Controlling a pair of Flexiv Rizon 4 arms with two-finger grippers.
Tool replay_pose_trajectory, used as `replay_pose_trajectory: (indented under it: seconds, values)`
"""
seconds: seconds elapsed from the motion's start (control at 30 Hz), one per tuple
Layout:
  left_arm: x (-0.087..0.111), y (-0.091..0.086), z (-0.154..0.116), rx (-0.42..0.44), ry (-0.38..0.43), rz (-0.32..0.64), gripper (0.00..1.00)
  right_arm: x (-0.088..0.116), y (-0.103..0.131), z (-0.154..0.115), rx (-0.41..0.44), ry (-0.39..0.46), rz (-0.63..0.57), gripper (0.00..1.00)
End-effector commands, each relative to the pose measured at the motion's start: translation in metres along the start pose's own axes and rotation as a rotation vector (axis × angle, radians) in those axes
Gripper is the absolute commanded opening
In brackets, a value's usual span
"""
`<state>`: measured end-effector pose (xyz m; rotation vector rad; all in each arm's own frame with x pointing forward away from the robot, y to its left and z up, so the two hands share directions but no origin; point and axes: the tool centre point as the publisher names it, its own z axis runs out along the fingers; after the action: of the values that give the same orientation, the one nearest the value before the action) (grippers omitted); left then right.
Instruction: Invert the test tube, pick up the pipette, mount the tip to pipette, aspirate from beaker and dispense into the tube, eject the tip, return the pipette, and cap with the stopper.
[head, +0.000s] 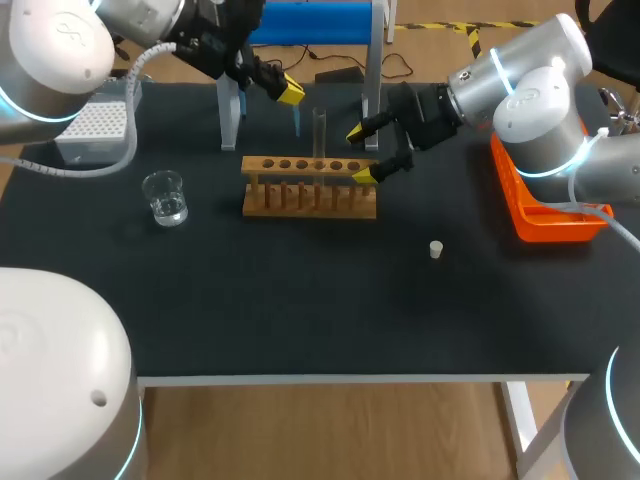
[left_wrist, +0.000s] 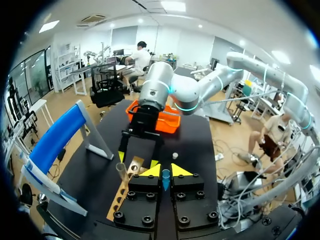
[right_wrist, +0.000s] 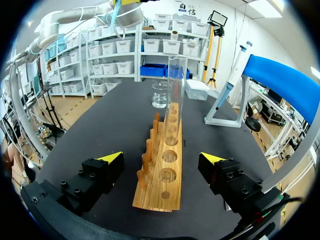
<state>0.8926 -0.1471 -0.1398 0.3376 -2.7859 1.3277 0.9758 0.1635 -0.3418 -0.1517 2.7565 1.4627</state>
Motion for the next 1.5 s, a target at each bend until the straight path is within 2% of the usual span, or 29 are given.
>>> replay_pose_trajectory:
  seconds: [0.03, 0.27, 1.13, 1.3, 1.5]
  values:
    - [0.006, -0.001, -0.003, -0.013, -0.025, 0.015, 0.00, 0.000, 0.000, -0.001, 0.002, 0.001, 0.000, 1.00]
    - [0.009, -0.002, -0.004, -0.047, -0.036, 0.031, 0.00, 0.000, 0.000, -0.001, 0.002, 0.001, 0.000, 1.00]
    - [0.010, -0.003, -0.004, -0.041, -0.035, 0.032, 0.00, 0.000, 0.000, -0.001, 0.002, 0.001, 0.000, 1.00]
    - [0.010, -0.003, -0.004, -0.041, -0.035, 0.032, 0.00, 0.017, 0.001, -0.023, 0.028, -0.062, 0.000, 1.00]
    - [0.010, -0.003, -0.004, -0.041, -0.035, 0.032, 0.00, 0.051, 0.012, -0.055, -0.003, -0.110, -0.014, 1.00]
